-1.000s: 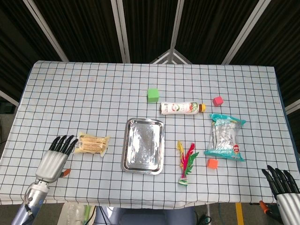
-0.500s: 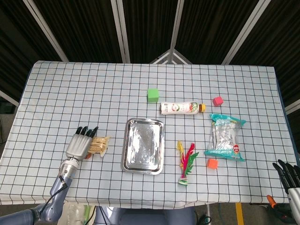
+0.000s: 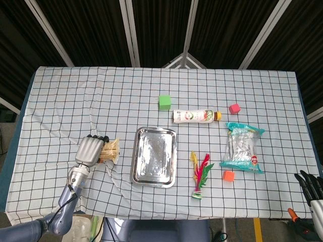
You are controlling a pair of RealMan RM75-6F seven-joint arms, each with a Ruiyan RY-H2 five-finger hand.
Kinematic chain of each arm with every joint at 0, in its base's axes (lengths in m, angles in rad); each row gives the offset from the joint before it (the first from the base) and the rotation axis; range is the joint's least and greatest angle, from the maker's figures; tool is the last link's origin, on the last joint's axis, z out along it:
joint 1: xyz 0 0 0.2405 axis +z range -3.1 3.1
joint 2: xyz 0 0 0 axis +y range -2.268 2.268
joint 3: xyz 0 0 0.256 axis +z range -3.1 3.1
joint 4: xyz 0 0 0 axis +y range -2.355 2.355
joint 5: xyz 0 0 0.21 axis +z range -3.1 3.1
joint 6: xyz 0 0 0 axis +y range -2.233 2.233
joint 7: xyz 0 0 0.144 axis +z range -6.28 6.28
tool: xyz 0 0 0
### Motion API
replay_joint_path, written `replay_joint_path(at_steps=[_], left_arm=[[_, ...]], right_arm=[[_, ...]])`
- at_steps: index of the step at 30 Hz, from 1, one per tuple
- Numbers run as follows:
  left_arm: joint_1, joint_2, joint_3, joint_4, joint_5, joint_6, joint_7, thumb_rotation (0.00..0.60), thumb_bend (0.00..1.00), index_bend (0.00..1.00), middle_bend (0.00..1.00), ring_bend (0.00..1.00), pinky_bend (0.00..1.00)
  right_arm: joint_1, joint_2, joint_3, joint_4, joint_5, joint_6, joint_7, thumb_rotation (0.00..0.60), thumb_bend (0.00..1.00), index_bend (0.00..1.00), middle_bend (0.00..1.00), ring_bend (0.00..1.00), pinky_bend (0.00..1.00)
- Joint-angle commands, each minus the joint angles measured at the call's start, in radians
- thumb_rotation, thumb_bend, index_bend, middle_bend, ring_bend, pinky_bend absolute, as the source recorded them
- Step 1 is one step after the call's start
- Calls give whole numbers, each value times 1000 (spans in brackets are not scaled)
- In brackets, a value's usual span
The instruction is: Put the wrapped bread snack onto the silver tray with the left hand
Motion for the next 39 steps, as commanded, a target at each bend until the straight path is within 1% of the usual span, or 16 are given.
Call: replay_joint_path(at_steps=[1,5,9,11,13,16,18,22,25,27,29,30,32,34,37,39], left_arm=[[23,93,23,-135,44,42,-43,600,413,386,573,493,479],[13,130,11,-214,58,53,-58,600,404,385,570,493,479],[-20,148,-20,-303,28,29,-56,600,401,381,568,493,477],[-36,148,-35,-338,22,33,-38,600,398,380,564,491,473],[-57,129,-48,-338,29,45,-7,600,390,378,558,487,468],[-109,72,-68,-297,1,22,45,600,386,381,554,487,467],[-161,18,-89,-249,-60,-21,85,600,384,387,553,487,467],[-279,-119,-125,-83,-163,-98,149,600,382,390,550,487,467],[-345,-214,-121,51,-203,-141,166,600,358,370,533,477,452],[-370,-257,-110,117,-215,-160,169,600,315,320,496,442,408],[-391,-294,-96,178,-219,-190,154,600,267,250,432,377,351],[-404,-317,-92,220,-210,-203,132,600,234,198,382,322,312],[-420,-357,-80,292,-179,-221,68,600,161,64,241,174,222],[-427,-381,-68,340,-162,-244,6,600,113,3,121,59,160],[-431,-376,-52,351,-132,-263,-55,600,77,0,19,0,97],[-416,-341,-40,298,-84,-229,-97,600,74,0,6,0,93]], right_arm=[[1,1,-1,-2,0,-2,1,600,306,0,0,0,0],[1,3,-1,-3,0,-1,7,600,306,0,0,0,0],[7,7,3,-2,8,-8,26,600,306,0,0,0,0],[13,10,5,-1,14,-17,35,600,306,0,0,0,0],[17,13,6,1,20,-25,46,600,306,0,0,0,0],[21,17,7,5,29,-35,61,600,306,0,0,0,0],[25,19,9,7,35,-43,69,600,306,0,0,0,0],[40,19,16,10,53,-68,71,600,306,0,0,0,0],[47,21,25,14,76,-83,84,600,306,0,0,0,0],[49,24,29,17,87,-88,92,600,306,0,0,0,0],[50,25,32,21,97,-91,99,600,306,0,0,0,0],[50,26,32,23,101,-93,102,600,306,0,0,0,0],[49,26,32,25,104,-95,104,600,307,0,0,0,0],[49,24,32,25,105,-97,99,600,306,0,0,0,0],[50,20,30,22,105,-101,85,600,306,0,0,0,0],[50,17,29,19,105,-102,71,600,306,0,0,0,0]])
